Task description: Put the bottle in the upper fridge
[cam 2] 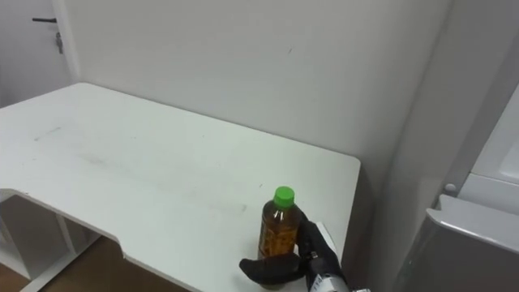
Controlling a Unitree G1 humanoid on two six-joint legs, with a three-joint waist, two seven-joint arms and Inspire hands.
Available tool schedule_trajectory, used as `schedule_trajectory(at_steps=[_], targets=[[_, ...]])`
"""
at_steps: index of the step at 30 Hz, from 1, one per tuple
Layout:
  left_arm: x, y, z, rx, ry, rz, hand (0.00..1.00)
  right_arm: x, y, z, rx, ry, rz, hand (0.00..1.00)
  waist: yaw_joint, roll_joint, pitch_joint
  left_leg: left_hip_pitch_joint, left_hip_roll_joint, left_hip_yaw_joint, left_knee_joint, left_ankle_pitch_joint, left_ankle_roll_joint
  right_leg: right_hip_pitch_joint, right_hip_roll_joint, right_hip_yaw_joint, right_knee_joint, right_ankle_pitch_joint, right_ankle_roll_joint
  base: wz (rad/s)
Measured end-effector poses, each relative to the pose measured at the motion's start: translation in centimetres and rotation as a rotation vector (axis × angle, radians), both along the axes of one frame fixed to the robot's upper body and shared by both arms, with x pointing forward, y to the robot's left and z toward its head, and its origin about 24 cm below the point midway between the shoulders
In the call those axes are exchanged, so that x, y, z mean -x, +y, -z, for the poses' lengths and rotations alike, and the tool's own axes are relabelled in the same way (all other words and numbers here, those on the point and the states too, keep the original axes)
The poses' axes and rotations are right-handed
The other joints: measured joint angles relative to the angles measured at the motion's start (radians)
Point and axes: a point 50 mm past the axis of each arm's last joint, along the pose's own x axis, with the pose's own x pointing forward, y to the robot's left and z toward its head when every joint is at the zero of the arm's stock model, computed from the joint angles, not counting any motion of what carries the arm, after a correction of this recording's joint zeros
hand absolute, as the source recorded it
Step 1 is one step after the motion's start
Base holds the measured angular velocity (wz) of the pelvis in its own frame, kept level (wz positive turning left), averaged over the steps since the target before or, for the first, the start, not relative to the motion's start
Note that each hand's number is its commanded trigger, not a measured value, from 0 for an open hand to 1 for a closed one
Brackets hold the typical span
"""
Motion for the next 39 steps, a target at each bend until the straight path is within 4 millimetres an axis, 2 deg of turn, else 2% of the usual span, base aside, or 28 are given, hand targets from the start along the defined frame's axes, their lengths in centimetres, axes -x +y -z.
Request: schedule_trajectory(at_steps=[5,12,20,21,22,26,39], targets=[[-0.1,-0.1,0.0,0.002,-0.003,0.003,0.0,-0.6,-0.3,-0.3,-0.127,0.023,0.053,0.0,-0.005,0.007,0.0025,-0.008,0.0,-0.014,0.002,0.0,0.0,0.0,-0.001,-0.015,-0.001,0.0,0.0,0.08],[0.2,0.0,0.0,0.001,0.003,0.002,0.0,-0.6,-0.4,-0.3,-0.196,0.039,0.084,0.0,-0.003,0.013,0.0025,-0.01,-0.001,-0.019,0.008,0.0,0.0,0.0,-0.003,-0.024,-0.001,0.0,0.0,0.03],[0.8,-0.1,0.1,-0.008,0.026,0.02,0.0,-0.4,-0.5,0.8,-0.271,0.101,0.096,0.0,-0.005,0.018,0.0024,-0.011,-0.002,-0.016,0.017,0.0,0.0,0.006,-0.005,-0.024,0.0,0.0,0.0,0.0],[0.9,-0.1,0.1,-0.008,0.029,0.019,0.0,-0.4,-0.5,0.8,-0.273,0.101,0.094,0.22,-0.005,0.019,0.0019,-0.011,-0.002,-0.016,0.016,0.0,0.0,0.006,-0.005,-0.024,0.0,0.0,-0.001,0.0],[1.0,-0.2,0.1,-0.007,0.035,0.017,0.0,-0.4,-0.5,0.8,-0.276,0.101,0.094,1.0,-0.005,0.022,0.0001,-0.011,-0.002,-0.016,0.017,0.0,0.0,0.007,-0.005,-0.025,0.001,0.001,-0.001,0.0],[1.7,-0.4,0.2,-0.005,0.059,0.009,0.0,-0.4,-0.4,0.9,-0.286,0.106,0.092,1.0,-0.004,0.028,-0.0039,-0.011,-0.002,-0.016,0.018,0.0,-0.001,0.007,-0.005,-0.026,0.002,0.001,-0.001,0.0],[1.6,-0.7,0.2,-0.003,0.058,0.016,0.0,-0.1,-0.4,2.0,-0.312,0.159,0.076,1.0,0.021,0.03,-0.003,-0.009,-0.002,-0.015,0.018,0.0,-0.001,0.009,-0.006,-0.027,0.002,0.001,-0.001,0.0]])
